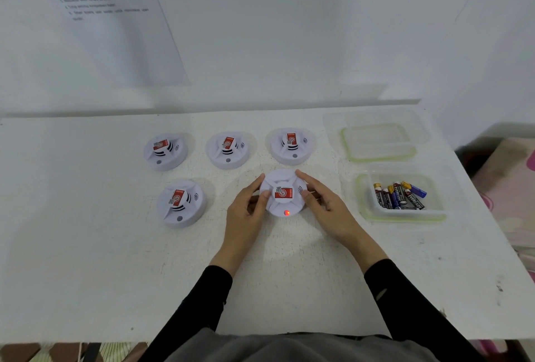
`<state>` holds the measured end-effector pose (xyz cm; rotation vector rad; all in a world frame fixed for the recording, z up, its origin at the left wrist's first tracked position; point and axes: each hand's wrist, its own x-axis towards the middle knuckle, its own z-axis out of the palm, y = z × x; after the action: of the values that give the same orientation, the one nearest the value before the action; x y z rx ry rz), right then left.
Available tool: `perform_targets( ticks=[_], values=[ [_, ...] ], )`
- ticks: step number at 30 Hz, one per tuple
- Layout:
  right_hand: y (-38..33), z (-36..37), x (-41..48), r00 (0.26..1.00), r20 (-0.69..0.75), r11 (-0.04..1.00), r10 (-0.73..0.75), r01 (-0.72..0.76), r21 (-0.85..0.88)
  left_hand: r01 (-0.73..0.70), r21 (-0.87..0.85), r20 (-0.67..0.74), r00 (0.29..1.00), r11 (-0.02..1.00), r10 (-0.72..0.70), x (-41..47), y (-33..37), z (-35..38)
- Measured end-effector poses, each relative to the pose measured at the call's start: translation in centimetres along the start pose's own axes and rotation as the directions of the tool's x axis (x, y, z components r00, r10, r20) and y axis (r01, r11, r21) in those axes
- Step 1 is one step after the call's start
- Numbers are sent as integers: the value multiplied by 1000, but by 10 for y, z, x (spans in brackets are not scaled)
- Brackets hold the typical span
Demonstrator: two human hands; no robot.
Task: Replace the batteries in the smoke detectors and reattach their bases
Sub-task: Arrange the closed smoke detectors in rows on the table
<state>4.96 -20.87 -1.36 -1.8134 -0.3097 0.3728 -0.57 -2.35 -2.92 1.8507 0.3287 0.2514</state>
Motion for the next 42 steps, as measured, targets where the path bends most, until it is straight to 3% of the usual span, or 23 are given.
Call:
perform_targets(
  ticks=[9, 14, 19, 24, 42],
  values=[
    [3, 0, 1, 1000, 4, 1000, -7, 7, -12, 7, -7, 14, 1000, 1000, -7, 0, -1, 0],
    [10, 3, 3, 997, -72, 999, 32, -32, 2, 40, -58, -23, 999, 998, -41, 0, 5, -2],
    [7, 19, 5, 993, -118, 995, -23, 11, -99, 33, 11, -76, 997, 999, -32, -2, 1, -14],
    [14, 40, 11, 971, -214, 902, -109, 6, -432, 49, 11, -100, 994, 999, -48, -7, -3, -31],
    [10, 45, 8, 965, -229, 848, -124, -17, -530, 105, 84, -134, 987, 991, -93, -3, -8, -33]
  ],
)
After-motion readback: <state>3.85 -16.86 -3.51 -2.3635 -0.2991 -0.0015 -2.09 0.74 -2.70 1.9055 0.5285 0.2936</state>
